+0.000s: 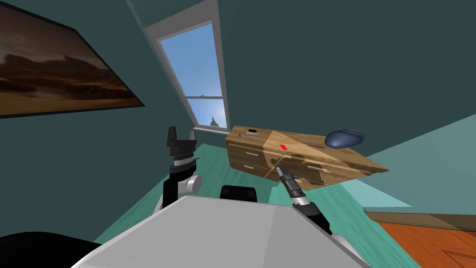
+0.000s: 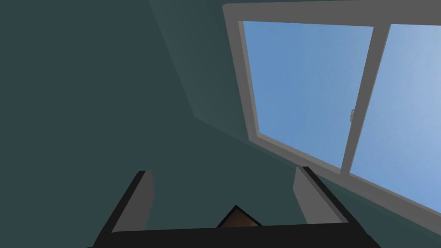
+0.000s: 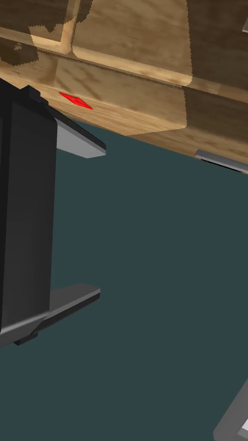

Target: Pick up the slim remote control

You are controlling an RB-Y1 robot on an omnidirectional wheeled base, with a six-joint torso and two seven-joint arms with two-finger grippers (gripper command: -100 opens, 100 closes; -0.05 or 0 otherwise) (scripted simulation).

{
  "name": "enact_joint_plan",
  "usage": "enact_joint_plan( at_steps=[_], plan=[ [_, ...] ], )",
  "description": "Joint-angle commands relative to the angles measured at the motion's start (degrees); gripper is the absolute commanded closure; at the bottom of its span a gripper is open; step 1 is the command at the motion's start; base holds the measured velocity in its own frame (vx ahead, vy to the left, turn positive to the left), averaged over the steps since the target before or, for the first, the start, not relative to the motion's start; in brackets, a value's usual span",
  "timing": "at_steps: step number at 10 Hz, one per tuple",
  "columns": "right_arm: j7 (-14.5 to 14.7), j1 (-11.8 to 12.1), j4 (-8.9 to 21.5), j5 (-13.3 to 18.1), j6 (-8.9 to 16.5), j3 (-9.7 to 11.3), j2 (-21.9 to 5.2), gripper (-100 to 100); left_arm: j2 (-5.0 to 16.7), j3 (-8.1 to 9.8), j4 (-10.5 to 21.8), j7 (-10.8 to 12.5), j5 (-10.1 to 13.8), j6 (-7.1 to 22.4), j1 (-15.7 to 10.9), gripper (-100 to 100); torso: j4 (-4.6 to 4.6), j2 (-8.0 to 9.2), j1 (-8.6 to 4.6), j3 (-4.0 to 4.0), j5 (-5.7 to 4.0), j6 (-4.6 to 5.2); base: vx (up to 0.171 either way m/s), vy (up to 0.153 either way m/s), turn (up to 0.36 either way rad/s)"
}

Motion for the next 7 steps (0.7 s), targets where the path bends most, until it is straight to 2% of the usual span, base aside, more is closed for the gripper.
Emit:
enact_joint_plan(
  at_steps=[1, 2, 3, 4, 7],
  plan=[
    [-0.14, 1.72, -0.45, 0.53, 1.4, -0.01, -1.25, -100, 0.0, 0.0, 0.0, 0.0, 0.0, 0.0, 0.0, 0, 0.0, 0.0, 0.0, 0.0, 0.0, 0.0, -0.094, 0.022, 0.133],
    [-0.4, 3.7, 0.87, 1.32, 2.02, -0.5, -3.68, -100, 0.0, 0.01, 0.0, 0.0, 0.0, 0.0, 0.02, 0, -0.01, -0.13, -0.02, -0.06, 0.0, 0.05, -0.078, 0.016, 0.282],
    [-0.4, 4.53, 0.87, 1.32, 2.02, -0.5, -3.74, -100, 0.0, 0.0, 0.0, 0.0, 0.0, 0.0, 0.01, 0, -0.04, -0.18, -0.05, -0.1, 0.0, 0.01, -0.065, 0.002, 0.174],
    [-0.67, 7.32, 2.29, 2.1, 2.63, -1.05, -6.31, -100, 0.0, 0.01, 0.0, 0.0, 0.0, 0.0, 0.02, 0, -0.05, -0.25, -0.11, -0.13, -0.02, 0.05, -0.071, 0.007, 0.34],
    [-1.23, 12.28, 5.41, 3.63, 3.81, -2.32, -10.76, -100, 0.0, 0.01, 0.0, 0.0, 0.0, 0.0, 0.02, 0, -0.03, -0.2, -0.07, -0.11, -0.01, 0.05, -0.09, 0.028, 0.337]
  ],
)
